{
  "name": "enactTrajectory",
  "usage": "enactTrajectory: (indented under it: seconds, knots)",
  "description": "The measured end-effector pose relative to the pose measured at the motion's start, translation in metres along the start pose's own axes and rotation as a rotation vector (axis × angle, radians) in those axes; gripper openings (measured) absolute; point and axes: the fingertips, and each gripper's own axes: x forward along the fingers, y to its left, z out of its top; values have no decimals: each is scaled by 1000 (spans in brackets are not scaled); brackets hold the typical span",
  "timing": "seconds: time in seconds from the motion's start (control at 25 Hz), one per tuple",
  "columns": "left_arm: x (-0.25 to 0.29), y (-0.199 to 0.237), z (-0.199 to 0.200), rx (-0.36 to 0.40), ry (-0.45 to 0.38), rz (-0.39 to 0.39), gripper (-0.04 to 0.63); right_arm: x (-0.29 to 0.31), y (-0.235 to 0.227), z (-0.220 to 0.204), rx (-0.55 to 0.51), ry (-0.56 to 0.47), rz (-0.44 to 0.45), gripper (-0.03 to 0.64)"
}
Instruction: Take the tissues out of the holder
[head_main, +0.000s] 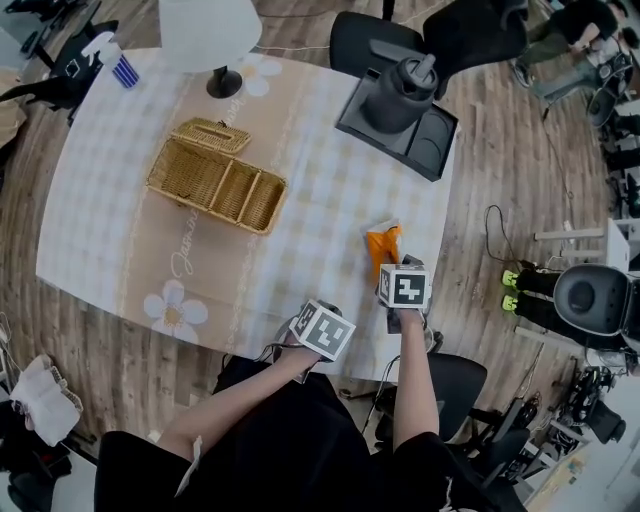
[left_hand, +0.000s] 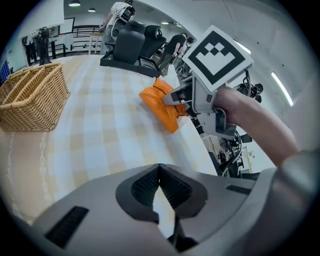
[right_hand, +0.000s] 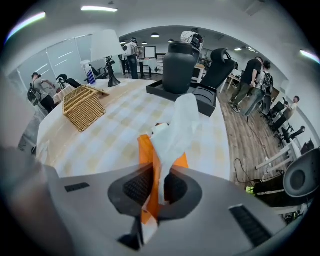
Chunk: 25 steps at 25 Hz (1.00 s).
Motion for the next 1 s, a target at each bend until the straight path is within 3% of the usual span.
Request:
enactTrajectory:
  seconds: [0.32, 0.52, 0.68, 1.0]
  knots:
    - [2, 2, 3, -15, -3, -8, 0, 5, 3, 0, 30, -3, 52, 29]
    - [3, 1, 4, -15, -6, -17, 0, 0, 8, 3, -11, -34, 69, 34]
    - [3, 0, 4, -10, -7, -22, 0, -5, 14, 5, -58, -43, 67, 131]
    - [1, -2, 4, -2, -10, -26, 0, -40, 9, 15, -24, -149, 11, 144]
